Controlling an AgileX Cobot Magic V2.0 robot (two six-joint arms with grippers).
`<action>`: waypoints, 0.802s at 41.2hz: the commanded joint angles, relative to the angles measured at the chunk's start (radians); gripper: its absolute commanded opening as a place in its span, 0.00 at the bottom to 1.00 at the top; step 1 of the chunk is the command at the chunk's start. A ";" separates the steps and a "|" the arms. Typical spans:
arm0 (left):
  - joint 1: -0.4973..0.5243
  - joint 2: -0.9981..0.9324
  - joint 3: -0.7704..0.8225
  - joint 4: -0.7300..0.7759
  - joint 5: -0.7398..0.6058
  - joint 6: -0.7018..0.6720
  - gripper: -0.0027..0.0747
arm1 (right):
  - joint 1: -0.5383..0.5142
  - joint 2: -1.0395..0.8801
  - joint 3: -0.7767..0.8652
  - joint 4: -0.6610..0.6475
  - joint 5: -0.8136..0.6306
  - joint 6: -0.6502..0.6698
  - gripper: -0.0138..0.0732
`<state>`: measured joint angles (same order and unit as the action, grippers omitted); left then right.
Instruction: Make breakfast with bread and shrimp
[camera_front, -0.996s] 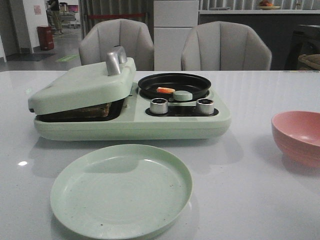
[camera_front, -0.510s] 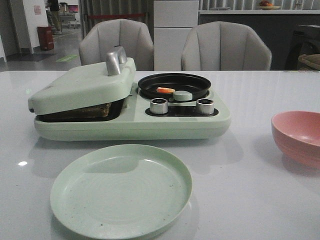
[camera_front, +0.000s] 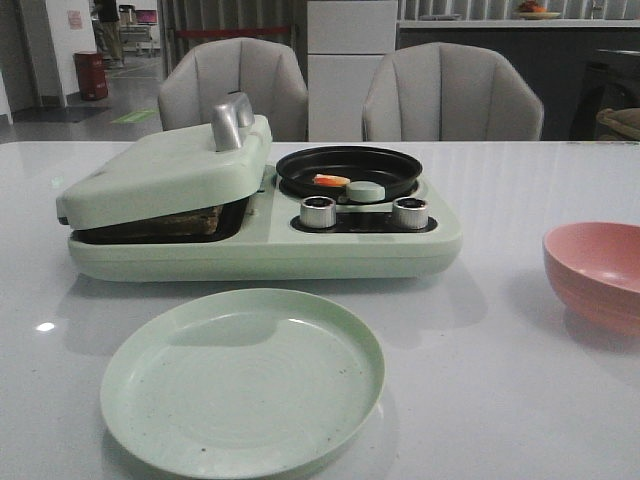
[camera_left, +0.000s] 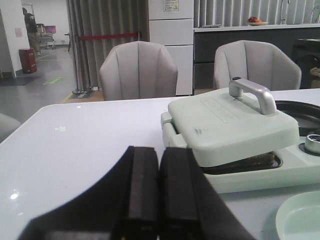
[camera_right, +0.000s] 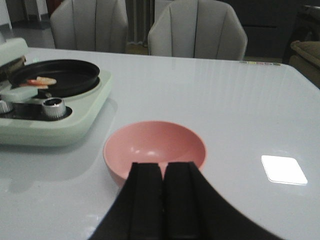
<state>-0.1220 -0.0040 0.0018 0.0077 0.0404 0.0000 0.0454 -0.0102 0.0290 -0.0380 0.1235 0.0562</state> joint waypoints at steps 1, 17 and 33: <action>-0.007 -0.017 0.029 -0.008 -0.094 -0.009 0.17 | -0.008 -0.021 -0.018 0.027 -0.131 -0.003 0.18; -0.007 -0.017 0.029 -0.008 -0.094 -0.009 0.17 | -0.008 -0.022 -0.018 0.051 -0.110 -0.056 0.18; -0.007 -0.017 0.029 -0.008 -0.094 -0.009 0.17 | -0.044 -0.022 -0.018 0.082 -0.109 -0.093 0.18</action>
<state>-0.1220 -0.0040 0.0018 0.0077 0.0404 0.0000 0.0079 -0.0102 0.0290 0.0398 0.0970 -0.0277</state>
